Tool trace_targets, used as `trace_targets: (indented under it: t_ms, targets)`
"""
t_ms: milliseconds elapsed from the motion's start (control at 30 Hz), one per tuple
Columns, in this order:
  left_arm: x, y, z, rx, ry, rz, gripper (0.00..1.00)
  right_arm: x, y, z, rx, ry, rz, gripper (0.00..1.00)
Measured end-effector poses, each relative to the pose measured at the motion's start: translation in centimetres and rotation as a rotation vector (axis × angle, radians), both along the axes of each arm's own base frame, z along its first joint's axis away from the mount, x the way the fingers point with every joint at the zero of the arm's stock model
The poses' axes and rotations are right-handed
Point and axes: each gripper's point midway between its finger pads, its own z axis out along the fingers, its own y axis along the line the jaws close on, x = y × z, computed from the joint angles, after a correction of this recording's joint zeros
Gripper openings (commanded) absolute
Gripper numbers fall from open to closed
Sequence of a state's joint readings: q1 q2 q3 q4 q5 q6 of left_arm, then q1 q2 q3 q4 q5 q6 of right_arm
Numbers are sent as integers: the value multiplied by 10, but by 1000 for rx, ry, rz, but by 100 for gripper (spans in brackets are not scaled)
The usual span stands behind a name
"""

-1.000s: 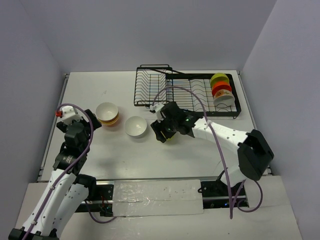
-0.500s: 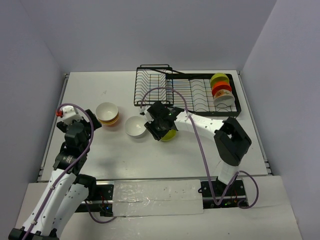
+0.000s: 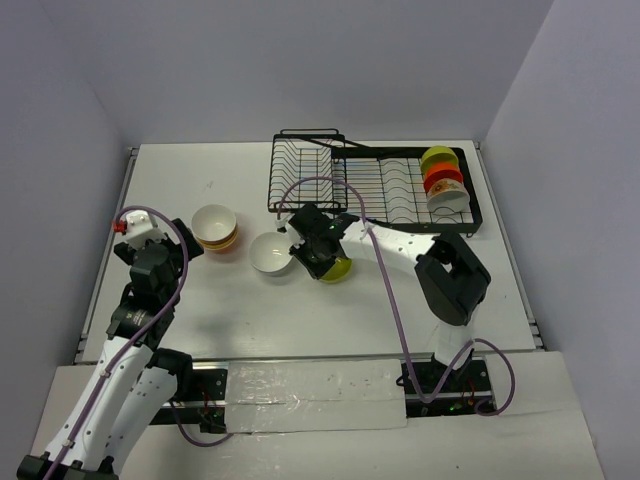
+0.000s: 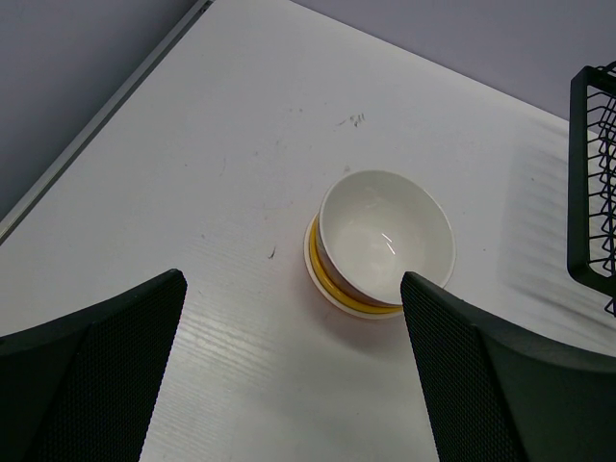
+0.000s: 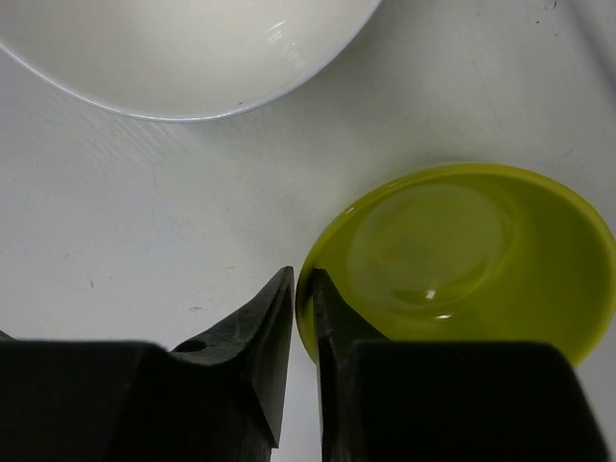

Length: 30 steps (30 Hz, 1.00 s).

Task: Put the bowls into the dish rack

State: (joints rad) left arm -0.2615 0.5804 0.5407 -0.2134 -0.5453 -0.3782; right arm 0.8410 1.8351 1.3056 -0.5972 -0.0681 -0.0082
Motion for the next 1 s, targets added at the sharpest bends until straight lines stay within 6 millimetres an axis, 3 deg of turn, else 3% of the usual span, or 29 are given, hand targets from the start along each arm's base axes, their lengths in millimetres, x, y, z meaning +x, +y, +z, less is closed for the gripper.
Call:
trace_targets:
  t_ms: [133, 267, 367, 467, 633, 733, 833, 1000]
  targets:
    - [0, 0, 0, 0, 0, -2, 99, 1, -2, 1, -11, -6, -4, 1]
    - [1, -1, 1, -2, -3, -6, 99, 2, -5, 9, -21, -28, -8, 0]
    - [1, -2, 0, -2, -1, -8, 99, -4, -9, 28, -10, -29, -3, 0]
    - [1, -2, -1, -2, 2, -10, 99, -9, -11, 64, 20, -41, 10, 0]
    - [2, -4, -2, -3, 9, -20, 99, -2, -3, 162, 213, -130, 35, 0]
    - [3, -5, -2, -4, 9, -24, 99, 10, -21, 214, 342, -180, 0, 0]
    - [3, -5, -3, -4, 10, -24, 99, 28, -49, 245, 437, -209, -68, 0]
    - [3, -5, -3, -4, 11, -24, 99, 65, -88, 263, 565, -203, -202, 0]
